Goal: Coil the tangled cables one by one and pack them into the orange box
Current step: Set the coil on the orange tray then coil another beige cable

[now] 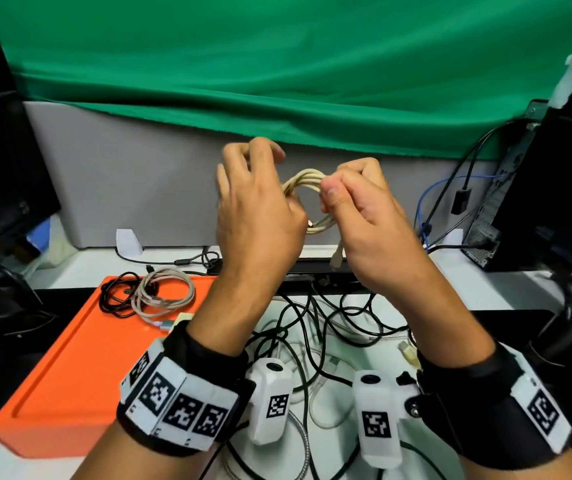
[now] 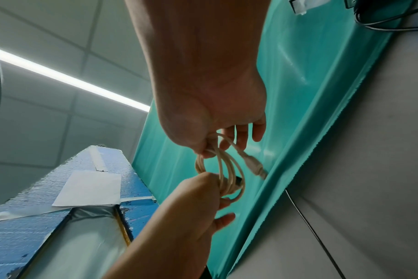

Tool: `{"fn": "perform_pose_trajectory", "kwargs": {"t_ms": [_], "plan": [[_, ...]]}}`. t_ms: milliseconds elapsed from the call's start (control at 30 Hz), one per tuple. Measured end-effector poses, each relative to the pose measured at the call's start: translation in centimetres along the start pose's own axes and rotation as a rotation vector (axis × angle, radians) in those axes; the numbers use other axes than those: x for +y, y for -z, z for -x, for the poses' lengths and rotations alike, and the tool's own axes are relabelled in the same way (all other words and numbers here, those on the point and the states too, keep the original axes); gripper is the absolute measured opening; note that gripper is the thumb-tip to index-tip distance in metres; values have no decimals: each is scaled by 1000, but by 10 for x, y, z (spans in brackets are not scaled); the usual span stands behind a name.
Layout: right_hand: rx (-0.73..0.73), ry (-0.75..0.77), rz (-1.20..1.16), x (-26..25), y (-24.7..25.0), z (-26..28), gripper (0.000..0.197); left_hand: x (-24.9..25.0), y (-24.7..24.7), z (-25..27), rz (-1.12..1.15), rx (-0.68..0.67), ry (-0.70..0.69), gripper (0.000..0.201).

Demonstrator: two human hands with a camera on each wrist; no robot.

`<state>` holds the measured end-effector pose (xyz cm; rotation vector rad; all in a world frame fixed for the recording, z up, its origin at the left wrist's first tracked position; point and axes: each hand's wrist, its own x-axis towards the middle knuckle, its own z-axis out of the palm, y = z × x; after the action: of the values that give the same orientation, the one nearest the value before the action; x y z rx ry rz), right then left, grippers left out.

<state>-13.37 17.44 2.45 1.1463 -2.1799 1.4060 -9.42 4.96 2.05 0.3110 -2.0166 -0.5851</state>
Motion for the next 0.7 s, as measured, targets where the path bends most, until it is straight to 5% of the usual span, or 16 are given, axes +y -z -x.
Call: {"fn": "perform_pose_trajectory", "kwargs": {"t_ms": [100,267,400,633,700], "plan": [[-21,-5,-17,0,1,-1,31,-4,-2,-4,271,-25,-88,37],[-68,-6,-65,-8,13,1,32,5,6,-8,969,-296,197,37],[-66,-26,-69,-4,25,-1,36,-5,13,-13,1028,-523,58,21],[-149,-69,-115,-6,28,-1,39,-2,22,-9,487,-304,-289,10],[-142,-83,-138,-6,28,-1,40,0,24,-9,748,-401,-174,16]]}}
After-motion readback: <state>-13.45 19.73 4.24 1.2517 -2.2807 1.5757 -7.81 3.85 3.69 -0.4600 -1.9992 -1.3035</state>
